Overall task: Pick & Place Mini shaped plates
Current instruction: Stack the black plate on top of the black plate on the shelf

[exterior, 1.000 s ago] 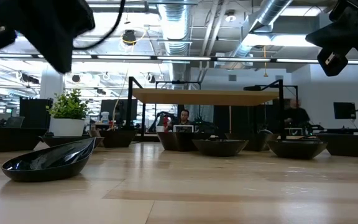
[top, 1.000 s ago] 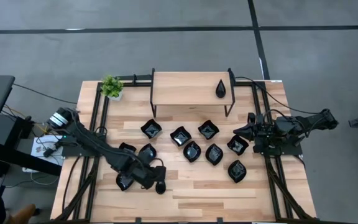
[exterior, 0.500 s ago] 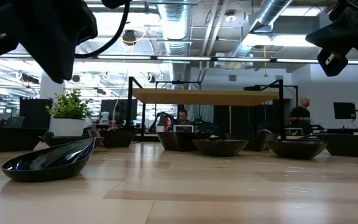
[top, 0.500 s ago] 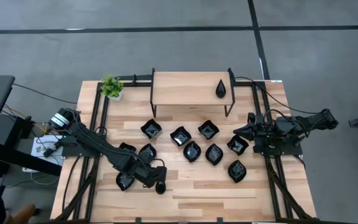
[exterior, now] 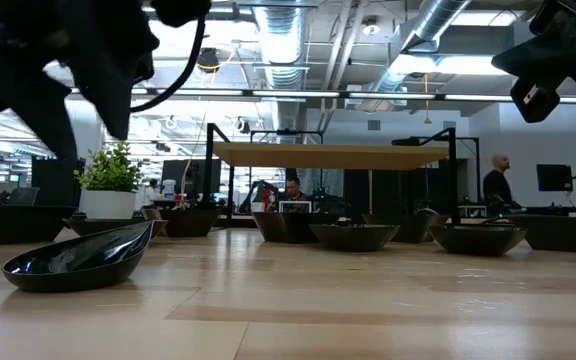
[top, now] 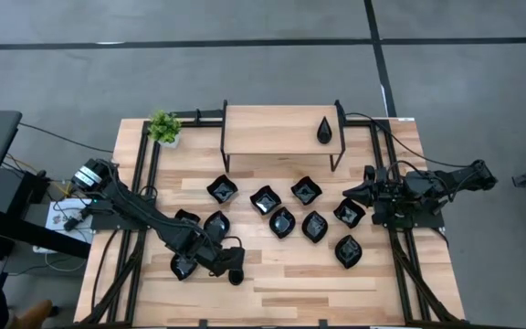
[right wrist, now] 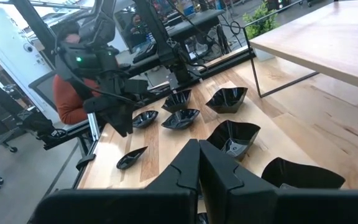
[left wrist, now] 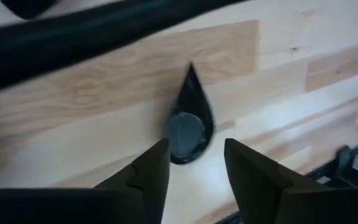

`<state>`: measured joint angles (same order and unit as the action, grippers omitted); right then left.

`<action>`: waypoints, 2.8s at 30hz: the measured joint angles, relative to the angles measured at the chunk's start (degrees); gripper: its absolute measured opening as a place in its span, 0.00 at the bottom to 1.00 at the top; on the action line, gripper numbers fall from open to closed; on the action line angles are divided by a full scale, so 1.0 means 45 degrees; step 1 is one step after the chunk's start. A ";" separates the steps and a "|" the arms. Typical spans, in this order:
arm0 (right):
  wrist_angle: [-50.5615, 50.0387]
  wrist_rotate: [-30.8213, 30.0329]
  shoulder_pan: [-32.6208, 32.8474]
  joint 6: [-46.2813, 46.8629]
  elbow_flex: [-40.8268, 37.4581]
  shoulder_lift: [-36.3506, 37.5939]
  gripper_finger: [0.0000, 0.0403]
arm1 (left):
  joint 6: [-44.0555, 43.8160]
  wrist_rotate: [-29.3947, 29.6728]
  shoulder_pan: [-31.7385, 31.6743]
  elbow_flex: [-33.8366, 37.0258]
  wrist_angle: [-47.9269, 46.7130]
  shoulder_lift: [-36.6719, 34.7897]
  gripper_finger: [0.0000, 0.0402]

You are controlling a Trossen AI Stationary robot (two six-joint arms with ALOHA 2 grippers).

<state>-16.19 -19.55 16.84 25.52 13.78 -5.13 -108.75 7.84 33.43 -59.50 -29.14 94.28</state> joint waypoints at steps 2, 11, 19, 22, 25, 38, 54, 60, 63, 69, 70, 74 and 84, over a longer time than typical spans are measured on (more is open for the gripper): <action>0.0000 0.0000 0.0000 0.0000 0.0000 0.0000 0.00 | -0.0005 0.0005 0.0000 0.0176 0.0113 0.0000 0.40; 0.0000 0.0000 0.0000 0.0000 0.0000 0.0000 0.00 | 0.0057 -0.0125 0.0000 0.0547 0.0906 0.0369 0.35; 0.0007 -0.0005 0.0000 -0.0005 0.0000 0.0000 0.00 | 0.0291 -0.0763 0.0005 0.0551 0.1940 0.1366 0.33; 0.0016 -0.0005 0.0000 0.0000 0.0000 0.0000 0.00 | 0.0383 -0.0748 0.0000 0.0550 0.1919 0.1355 0.33; 0.0039 -0.0005 0.0000 -0.0002 0.0000 0.0000 0.00 | 0.0489 -0.0744 -0.0019 0.0549 0.1968 0.1587 0.33; 0.0418 -0.0005 0.0000 0.0000 0.0005 0.0000 0.00 | 0.0539 -0.0501 -0.0015 0.0551 0.2150 0.2064 0.32; 0.0418 0.0000 0.0000 0.0000 0.0005 0.0000 0.00 | 0.0539 -0.0034 -0.0024 0.0551 0.2218 0.2064 0.05; 0.0441 0.0000 0.0000 0.0036 0.0005 0.0000 0.00 | 0.0910 0.0065 -0.0024 0.0556 0.2207 0.1612 0.03; 0.0481 0.0000 0.0000 0.0977 0.0005 0.0000 0.00 | 0.1619 0.0928 -0.0019 0.0556 0.2256 0.0923 0.02; 0.0816 0.0079 0.0000 0.2209 0.0005 -0.0025 0.00 | 0.3673 0.3655 -0.0478 0.0556 0.3138 -0.0682 0.02; 0.1054 0.0244 0.0000 0.2198 0.0005 -0.0029 0.00 | 0.4186 0.3912 -0.0715 0.0556 0.3437 -0.0844 0.02; 0.2645 0.0766 0.0005 0.1334 0.0005 -0.0286 0.00 | 0.6427 0.4022 -0.2062 0.0556 0.4947 -0.1154 0.02; 0.3984 0.0625 -0.0023 -0.0378 0.2096 -0.4146 0.02 | 1.2084 0.2515 -0.5621 -0.1233 0.5812 -0.1088 0.02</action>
<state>1.75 -16.74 16.74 23.82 23.21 -23.78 -54.37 19.15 8.13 -65.04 -2.99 89.38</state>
